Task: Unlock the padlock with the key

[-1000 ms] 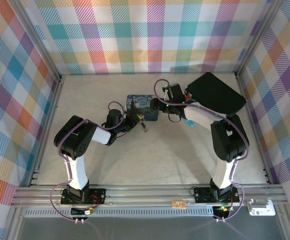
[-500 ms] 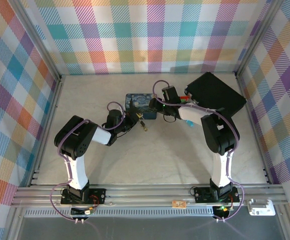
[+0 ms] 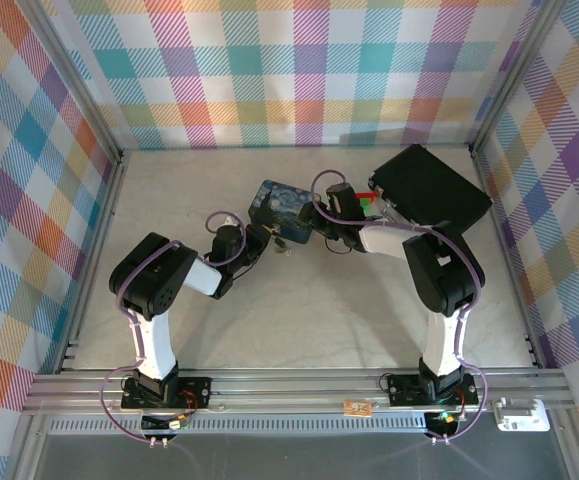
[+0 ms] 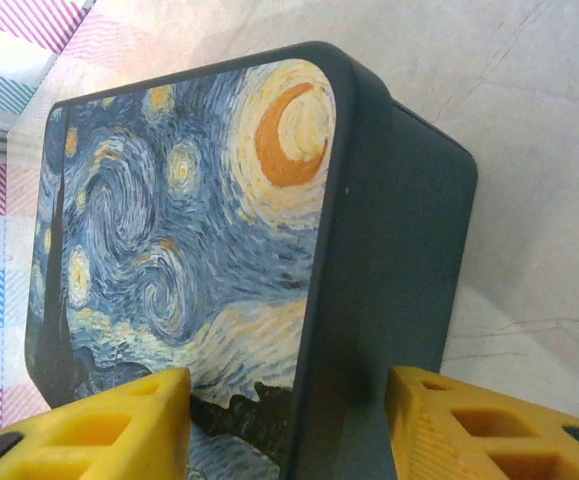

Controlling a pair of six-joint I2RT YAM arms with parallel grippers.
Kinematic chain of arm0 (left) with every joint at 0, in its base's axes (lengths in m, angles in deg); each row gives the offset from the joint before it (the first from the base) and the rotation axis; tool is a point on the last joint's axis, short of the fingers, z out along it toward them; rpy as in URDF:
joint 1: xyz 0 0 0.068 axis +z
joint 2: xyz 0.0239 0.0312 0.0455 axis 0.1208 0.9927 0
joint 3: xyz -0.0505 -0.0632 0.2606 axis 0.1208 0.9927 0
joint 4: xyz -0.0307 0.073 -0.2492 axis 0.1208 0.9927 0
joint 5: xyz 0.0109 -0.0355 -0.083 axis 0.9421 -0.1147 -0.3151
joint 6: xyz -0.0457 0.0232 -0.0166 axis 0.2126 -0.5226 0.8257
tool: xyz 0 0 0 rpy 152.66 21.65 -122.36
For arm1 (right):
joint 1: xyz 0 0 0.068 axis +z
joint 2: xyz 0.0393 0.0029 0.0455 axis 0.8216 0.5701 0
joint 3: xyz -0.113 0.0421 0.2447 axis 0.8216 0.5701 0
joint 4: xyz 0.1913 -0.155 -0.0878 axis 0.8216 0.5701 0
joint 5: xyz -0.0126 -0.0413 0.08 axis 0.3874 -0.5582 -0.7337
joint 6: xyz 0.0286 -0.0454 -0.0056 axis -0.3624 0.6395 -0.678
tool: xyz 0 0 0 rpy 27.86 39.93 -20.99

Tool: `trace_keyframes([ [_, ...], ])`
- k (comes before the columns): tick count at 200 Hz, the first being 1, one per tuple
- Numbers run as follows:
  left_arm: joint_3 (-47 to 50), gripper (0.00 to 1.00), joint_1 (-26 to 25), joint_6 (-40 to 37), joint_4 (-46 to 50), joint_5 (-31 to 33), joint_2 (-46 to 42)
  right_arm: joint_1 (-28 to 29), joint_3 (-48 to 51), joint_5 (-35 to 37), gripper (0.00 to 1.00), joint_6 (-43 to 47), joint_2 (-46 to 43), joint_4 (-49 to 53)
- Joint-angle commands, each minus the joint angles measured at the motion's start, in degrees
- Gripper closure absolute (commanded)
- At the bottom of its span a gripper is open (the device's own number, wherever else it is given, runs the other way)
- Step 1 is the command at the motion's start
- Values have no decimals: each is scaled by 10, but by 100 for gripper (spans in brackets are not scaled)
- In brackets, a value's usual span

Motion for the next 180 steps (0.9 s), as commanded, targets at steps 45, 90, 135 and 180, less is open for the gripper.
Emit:
trace_keyframes([
  [45,16,100,13,62,-60,83,16,-7,19,22,50,-22,6,47],
  [90,25,100,33,53,-59,70,-6,-7,-5,3,49,-3,6,52],
  [135,68,100,56,-1,33,-14,-95,-7,-38,-25,31,83,-33,91],
  [180,90,100,53,-72,201,-100,-195,-8,-22,-31,10,177,-120,155],
])
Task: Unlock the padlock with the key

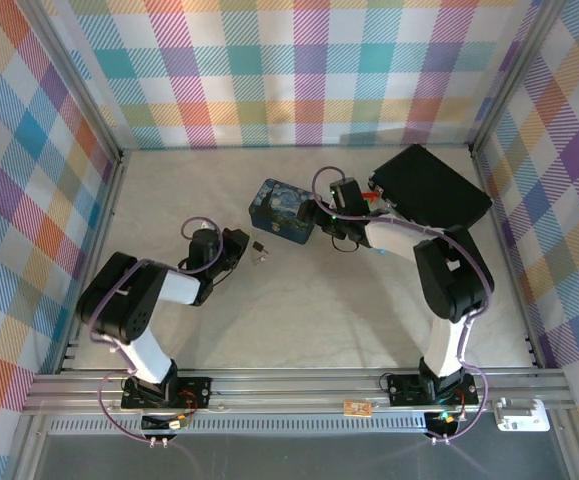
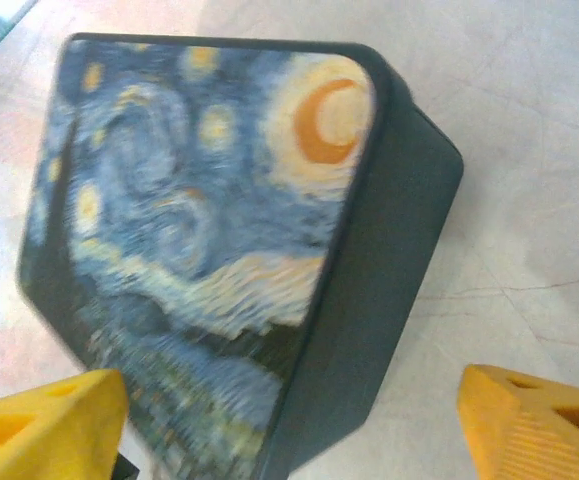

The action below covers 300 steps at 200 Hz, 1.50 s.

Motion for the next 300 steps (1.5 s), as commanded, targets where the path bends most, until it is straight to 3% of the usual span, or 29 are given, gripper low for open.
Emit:
trace_keyframes([
  [1,7,100,-2,-53,108,-68,-47,-3,-1,-9,9,79,-70,49],
  [29,-13,100,-23,-124,254,-86,-98,-3,23,11,0,124,-129,104],
  [47,-28,100,-42,-167,333,-73,-120,-2,45,39,1,143,-170,136],
  [108,-33,97,-56,-179,319,-65,-70,-19,131,140,1,191,-289,195],
  [133,-41,83,-57,-172,304,-62,-44,-37,161,157,1,207,-321,198],
  [176,-75,40,-56,-187,356,-28,-64,-92,196,164,1,232,-337,185],
  [200,-102,24,-48,-218,416,10,-99,-128,208,160,1,255,-333,168],
  [247,-149,10,16,-312,542,108,-172,-221,240,162,1,287,-312,99],
  [273,-146,3,69,-336,567,171,-199,-270,274,144,1,311,-287,24],
  [300,-133,3,121,-349,572,211,-197,-294,295,137,1,342,-251,-44],
])
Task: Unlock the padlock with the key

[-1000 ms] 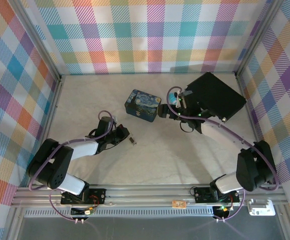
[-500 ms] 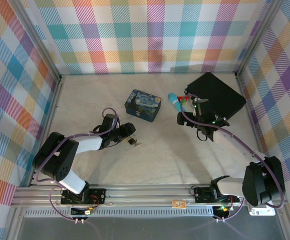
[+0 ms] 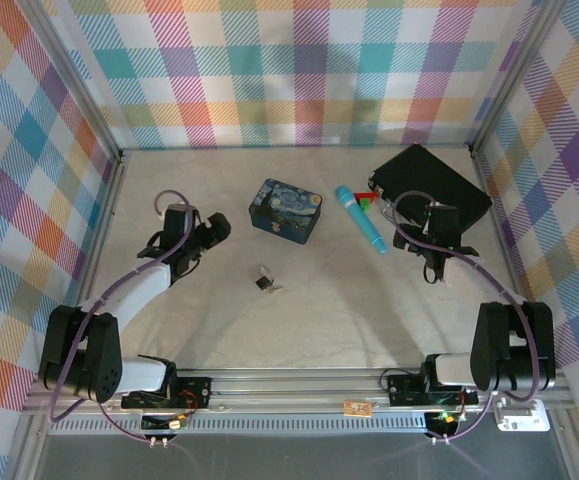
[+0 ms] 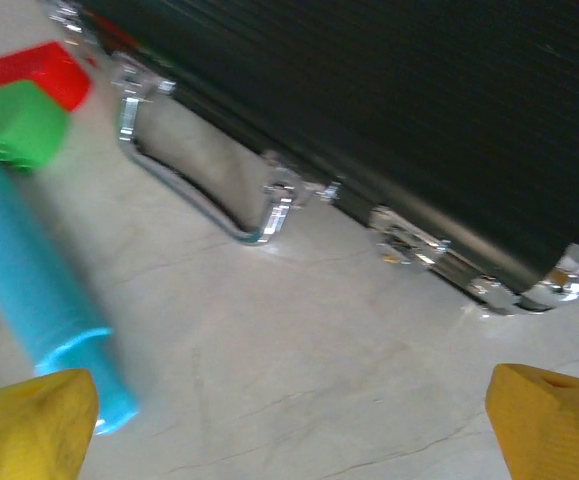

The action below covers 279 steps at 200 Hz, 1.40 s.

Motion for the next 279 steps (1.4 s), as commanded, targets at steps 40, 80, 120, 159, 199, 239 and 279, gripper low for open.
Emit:
trace_keyframes([
  [40,24,4,56,-78,-2,134,23,-22,50,-30,1,70,61,-212],
  [80,9,6,57,-147,-74,189,54,-33,76,-82,3,78,58,-288],
  [120,13,6,57,-197,-115,245,93,-29,137,-101,1,63,60,-427],
  [159,93,5,58,-265,-302,207,114,-11,179,-93,1,83,112,-562],
  [199,225,4,72,-315,-604,66,153,-3,171,-58,1,79,103,-530],
  [239,205,4,83,-313,-547,32,145,-2,170,-61,1,83,104,-528],
  [279,199,0,74,-322,-538,38,147,-3,156,-111,1,103,106,-505],
])
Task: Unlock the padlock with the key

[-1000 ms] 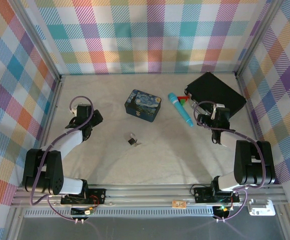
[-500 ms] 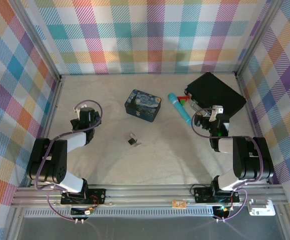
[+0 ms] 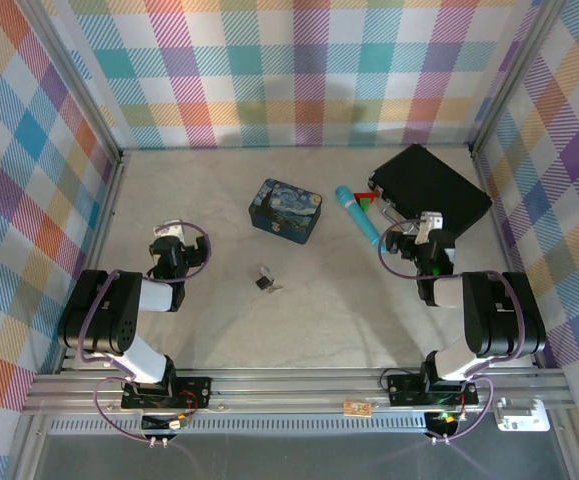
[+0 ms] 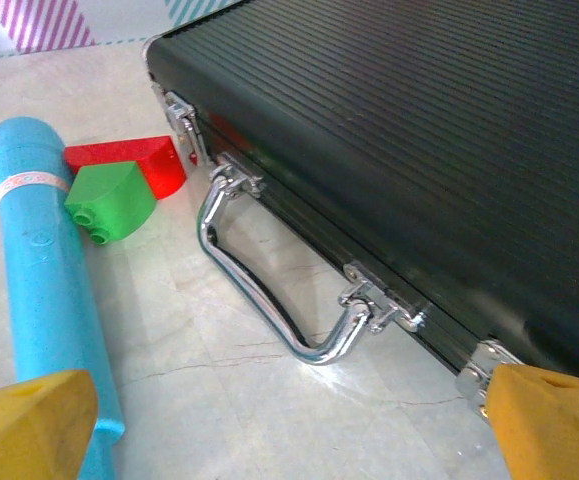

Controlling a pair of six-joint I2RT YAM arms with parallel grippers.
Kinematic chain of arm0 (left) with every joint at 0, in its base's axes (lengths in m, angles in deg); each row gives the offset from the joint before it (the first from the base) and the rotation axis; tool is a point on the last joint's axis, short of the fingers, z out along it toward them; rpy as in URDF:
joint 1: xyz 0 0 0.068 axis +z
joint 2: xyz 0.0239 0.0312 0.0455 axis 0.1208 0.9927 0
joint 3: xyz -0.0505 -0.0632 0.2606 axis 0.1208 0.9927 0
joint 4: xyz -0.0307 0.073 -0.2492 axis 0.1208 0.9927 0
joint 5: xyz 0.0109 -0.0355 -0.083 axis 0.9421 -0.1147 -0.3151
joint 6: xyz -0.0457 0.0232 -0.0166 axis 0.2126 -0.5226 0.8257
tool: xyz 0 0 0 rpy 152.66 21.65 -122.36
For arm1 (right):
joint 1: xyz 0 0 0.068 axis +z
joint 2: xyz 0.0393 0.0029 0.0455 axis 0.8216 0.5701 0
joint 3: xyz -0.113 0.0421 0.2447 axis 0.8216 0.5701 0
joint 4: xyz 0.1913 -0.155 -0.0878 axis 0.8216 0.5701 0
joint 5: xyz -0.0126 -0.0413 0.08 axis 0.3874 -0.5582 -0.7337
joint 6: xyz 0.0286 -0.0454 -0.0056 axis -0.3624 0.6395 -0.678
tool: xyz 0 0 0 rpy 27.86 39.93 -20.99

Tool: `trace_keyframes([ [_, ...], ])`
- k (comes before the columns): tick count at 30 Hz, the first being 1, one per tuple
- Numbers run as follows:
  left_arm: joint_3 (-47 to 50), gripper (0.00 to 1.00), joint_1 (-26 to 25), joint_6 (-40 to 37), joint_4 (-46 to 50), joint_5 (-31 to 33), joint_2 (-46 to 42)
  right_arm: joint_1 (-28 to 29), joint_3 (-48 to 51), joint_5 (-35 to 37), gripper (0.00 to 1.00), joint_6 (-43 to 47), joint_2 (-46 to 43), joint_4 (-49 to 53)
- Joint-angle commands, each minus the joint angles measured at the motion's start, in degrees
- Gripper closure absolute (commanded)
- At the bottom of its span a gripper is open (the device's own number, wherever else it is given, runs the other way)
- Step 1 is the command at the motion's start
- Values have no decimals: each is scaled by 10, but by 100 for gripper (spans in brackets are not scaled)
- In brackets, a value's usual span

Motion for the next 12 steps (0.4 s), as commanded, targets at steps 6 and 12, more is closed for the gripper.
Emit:
trace_keyframes([
  [6,-9,0,-4,-16,-19,-12,1,3,-14,-31,1,18,3,-4],
  [12,-14,0,-11,-23,-11,-4,2,3,-13,-32,1,19,3,-5],
])
